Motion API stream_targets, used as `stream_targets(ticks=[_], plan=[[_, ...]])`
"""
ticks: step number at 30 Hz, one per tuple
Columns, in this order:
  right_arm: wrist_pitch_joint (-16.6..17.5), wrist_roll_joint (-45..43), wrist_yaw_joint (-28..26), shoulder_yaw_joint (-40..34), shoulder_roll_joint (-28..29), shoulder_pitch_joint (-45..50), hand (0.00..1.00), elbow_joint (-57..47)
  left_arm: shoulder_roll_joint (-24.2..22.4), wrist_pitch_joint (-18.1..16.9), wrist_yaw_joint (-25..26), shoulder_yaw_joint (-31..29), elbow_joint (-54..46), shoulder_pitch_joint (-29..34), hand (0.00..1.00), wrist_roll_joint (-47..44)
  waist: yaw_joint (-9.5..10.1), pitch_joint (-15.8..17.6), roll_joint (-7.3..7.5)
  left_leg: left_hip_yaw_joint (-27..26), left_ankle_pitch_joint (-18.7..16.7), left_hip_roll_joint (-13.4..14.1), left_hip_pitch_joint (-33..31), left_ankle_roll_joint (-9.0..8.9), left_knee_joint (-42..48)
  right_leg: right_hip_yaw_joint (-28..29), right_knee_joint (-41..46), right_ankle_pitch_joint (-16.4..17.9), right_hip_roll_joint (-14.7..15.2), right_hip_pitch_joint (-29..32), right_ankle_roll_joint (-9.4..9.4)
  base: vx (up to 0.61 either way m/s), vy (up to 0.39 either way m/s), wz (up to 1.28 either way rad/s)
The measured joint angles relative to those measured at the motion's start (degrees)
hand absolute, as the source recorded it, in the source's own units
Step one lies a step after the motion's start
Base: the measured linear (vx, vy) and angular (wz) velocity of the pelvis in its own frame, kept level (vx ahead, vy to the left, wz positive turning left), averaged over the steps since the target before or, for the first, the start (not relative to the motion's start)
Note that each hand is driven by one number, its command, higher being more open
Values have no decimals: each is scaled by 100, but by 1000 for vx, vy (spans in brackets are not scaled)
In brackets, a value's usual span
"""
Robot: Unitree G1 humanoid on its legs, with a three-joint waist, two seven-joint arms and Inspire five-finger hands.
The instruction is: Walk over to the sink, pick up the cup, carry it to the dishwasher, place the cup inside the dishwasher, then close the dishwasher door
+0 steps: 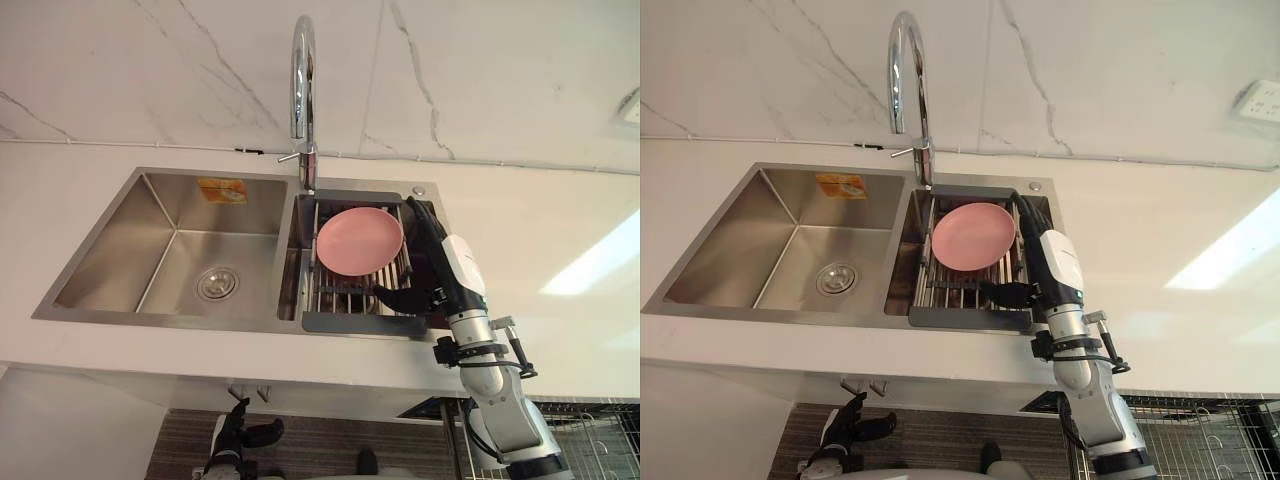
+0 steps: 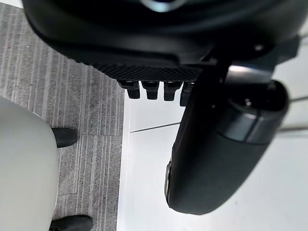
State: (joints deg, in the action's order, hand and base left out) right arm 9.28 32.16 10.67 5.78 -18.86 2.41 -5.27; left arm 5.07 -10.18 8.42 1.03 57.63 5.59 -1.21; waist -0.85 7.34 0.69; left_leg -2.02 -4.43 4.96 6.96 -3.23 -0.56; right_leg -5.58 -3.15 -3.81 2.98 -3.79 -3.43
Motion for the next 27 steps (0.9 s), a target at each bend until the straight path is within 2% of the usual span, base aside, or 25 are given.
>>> stream_targets(ticks=[13,19,27], plan=[[-279,976,305,232,-104,-466,100,694,12,-15,5,51,-180,54,100,2,29,60,-10,-2,-1,-9,-169,-2,60,-70,48,38,23,120,-3,-15,1,3],[-408,1000,482,226,-99,-488,100,758,-10,-19,11,53,-238,55,100,3,68,110,-61,16,0,-14,-229,-2,76,-87,143,82,35,208,-4,-26,0,1],[-532,988,727,32,-9,-984,100,1022,-57,-22,21,59,-323,54,100,4,106,197,-171,78,27,-28,-401,-33,115,-135,221,97,58,372,-8,-10,1,3]])
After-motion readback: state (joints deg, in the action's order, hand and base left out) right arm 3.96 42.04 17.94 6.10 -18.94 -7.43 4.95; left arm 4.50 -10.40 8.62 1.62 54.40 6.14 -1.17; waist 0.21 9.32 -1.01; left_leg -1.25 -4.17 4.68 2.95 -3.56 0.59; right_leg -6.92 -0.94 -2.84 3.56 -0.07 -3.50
